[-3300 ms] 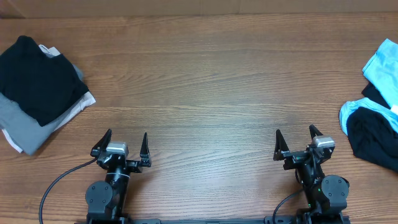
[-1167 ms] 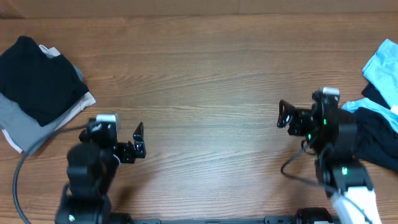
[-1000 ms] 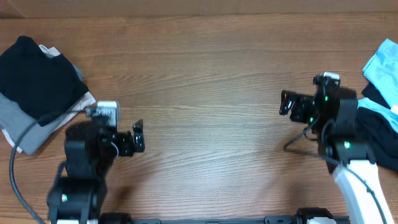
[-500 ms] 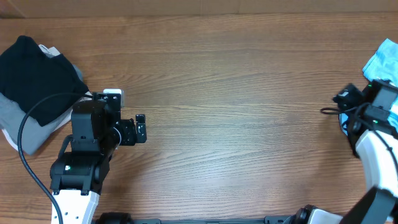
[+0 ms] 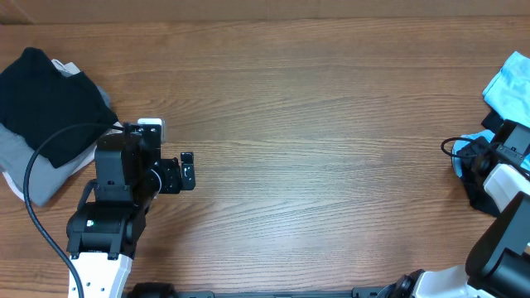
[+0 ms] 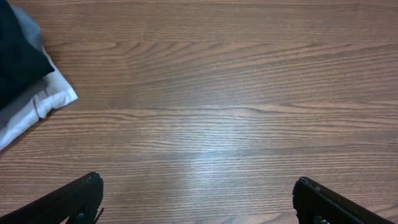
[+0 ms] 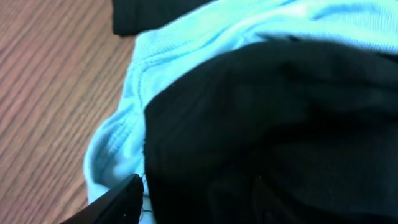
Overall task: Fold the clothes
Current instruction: 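Lower the right gripper onto the light-blue and black garment pile and grasp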
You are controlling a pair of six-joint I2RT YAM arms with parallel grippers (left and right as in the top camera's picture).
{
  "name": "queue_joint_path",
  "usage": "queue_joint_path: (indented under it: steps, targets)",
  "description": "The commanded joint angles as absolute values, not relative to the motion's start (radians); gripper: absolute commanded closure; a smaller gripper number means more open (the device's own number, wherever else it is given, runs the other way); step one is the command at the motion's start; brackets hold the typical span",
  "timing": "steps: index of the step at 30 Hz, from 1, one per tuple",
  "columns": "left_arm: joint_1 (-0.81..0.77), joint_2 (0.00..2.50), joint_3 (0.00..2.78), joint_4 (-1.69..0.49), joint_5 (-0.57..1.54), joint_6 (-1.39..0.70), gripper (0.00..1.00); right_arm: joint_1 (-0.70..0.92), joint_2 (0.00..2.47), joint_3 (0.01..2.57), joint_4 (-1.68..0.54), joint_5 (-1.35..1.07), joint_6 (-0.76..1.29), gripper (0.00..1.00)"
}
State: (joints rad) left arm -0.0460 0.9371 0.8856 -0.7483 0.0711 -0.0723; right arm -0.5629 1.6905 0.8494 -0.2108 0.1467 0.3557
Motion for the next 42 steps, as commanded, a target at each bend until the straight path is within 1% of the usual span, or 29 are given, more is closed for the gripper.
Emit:
queue_joint_path:
  steps: [1,9,15,28,31,32,33,39,40,41,42]
  targets:
    - [-0.053,0.936,0.913,-0.748,0.079,-0.076,0.0,-0.568,1.714,0.871,-0.215,0.155,0.376,0.41]
    - [-0.053,0.936,0.913,-0.748,0.079,-0.076,0.0,-0.568,1.714,0.871,-0.186,0.137,0.379,0.4]
    - [-0.053,0.936,0.913,-0.748,0.079,-0.087,0.0,-0.567,1.714,0.871,-0.154,0.133,0.45,0.39]
    - [-0.053,0.936,0.913,-0.748,0.079,-0.087,0.0,-0.565,1.765,0.871,-0.121,0.133,0.45,0.4]
    - [-0.053,0.936,0.913,-0.748,0.079,-0.087,0.0,-0.565,1.781,0.871,-0.116,0.133,0.45,0.46]
    - [-0.053,0.936,0.913,-0.748,0.079,-0.087,0.0,-0.565,1.781,0.871,-0.111,0.133,0.45,0.5]
    - [-0.053,0.936,0.913,-0.748,0.079,-0.087,0.0,-0.565,1.781,0.871,-0.105,0.133,0.45,0.51]
    - [-0.053,0.936,0.913,-0.747,0.079,-0.087,0.0,-0.565,1.781,0.871,-0.1,0.133,0.45,0.53]
    - [-0.053,0.936,0.913,-0.746,0.079,-0.086,0.0,-0.565,1.781,0.871,-0.1,0.133,0.45,0.56]
    - [-0.053,0.936,0.913,-0.746,0.079,-0.086,0.0,-0.565,1.779,0.873,-0.1,0.133,0.45,0.63]
    - [-0.053,0.936,0.913,-0.746,0.079,-0.086,0.0,-0.565,1.778,0.873,-0.099,0.133,0.45,0.68]
